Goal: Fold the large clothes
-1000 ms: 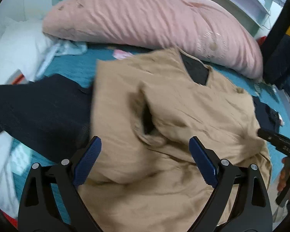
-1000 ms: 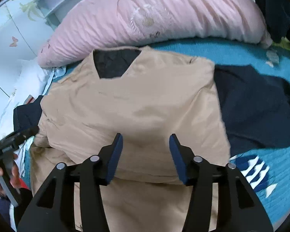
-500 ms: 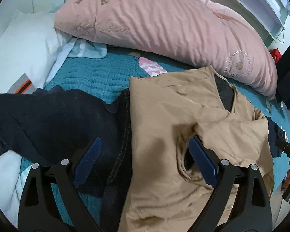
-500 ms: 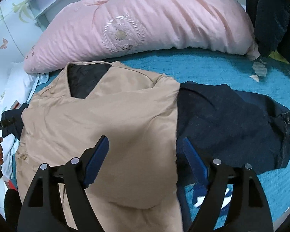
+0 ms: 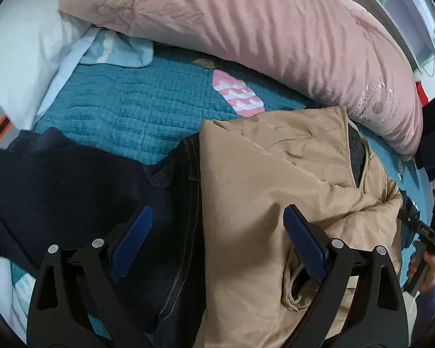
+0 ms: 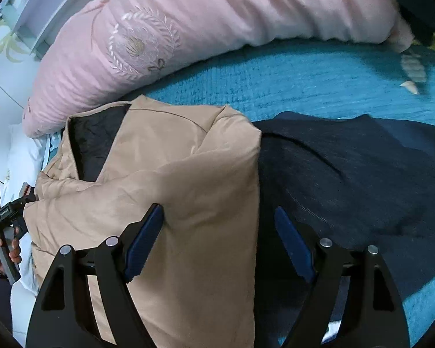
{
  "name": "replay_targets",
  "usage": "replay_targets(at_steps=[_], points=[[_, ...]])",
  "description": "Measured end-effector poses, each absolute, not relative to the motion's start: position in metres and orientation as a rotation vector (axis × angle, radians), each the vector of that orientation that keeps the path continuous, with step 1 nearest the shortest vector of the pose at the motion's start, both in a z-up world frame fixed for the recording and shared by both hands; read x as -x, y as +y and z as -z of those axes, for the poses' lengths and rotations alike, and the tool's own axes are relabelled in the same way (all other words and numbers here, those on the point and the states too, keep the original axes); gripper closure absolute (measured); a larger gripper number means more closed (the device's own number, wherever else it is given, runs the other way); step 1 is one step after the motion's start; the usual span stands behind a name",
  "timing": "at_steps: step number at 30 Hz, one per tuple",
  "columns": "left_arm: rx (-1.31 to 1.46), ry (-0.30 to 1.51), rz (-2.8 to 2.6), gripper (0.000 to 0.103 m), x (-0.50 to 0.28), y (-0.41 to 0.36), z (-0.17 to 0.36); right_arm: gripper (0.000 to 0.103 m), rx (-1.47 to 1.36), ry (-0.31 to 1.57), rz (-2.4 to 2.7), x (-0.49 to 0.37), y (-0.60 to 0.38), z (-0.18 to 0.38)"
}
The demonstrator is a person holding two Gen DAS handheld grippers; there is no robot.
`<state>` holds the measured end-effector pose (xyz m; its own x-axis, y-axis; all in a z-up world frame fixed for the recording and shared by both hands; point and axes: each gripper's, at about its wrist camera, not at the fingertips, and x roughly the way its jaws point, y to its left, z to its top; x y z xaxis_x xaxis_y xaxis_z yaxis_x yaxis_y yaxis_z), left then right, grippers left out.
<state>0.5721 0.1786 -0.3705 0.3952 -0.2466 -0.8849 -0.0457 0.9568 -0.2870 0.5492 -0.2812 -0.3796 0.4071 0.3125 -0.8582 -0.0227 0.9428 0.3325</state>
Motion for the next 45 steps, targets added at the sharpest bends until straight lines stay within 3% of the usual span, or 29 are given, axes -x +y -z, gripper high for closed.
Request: replay_targets(at_steps=[17,24,29,32,42,45], points=[[0.256,1.222,0.152,0.011,-0.599,0.165,0.402,0.022,-0.426,1.144,-0.346,-0.588,-0.291,0.401],[0.173,1.182,0.165,0.011,-0.61,0.148,0.402,0.025,-0.336,1.155,-0.351,-0.594,-0.277,0.402],[0.098,1.144,0.147,0.012,-0.61,0.137,0.395,0.04,-0.307,1.152,-0.353,-0.594,-0.275,0.402],[0.08,1.126,0.186,0.028,-0.608,0.132,0.391,0.043,-0.299,1.155,-0.355,-0.594,-0.274,0.402],[-0.004,1.076,0.19,0.038,-0.602,0.124,0.381,0.071,-0.27,1.128,-0.343,-0.589,-0.278,0.394],[0.003,1.054,0.207,0.049,-0.599,0.128,0.374,0.081,-0.25,1.1,-0.34,-0.585,-0.279,0.389]])
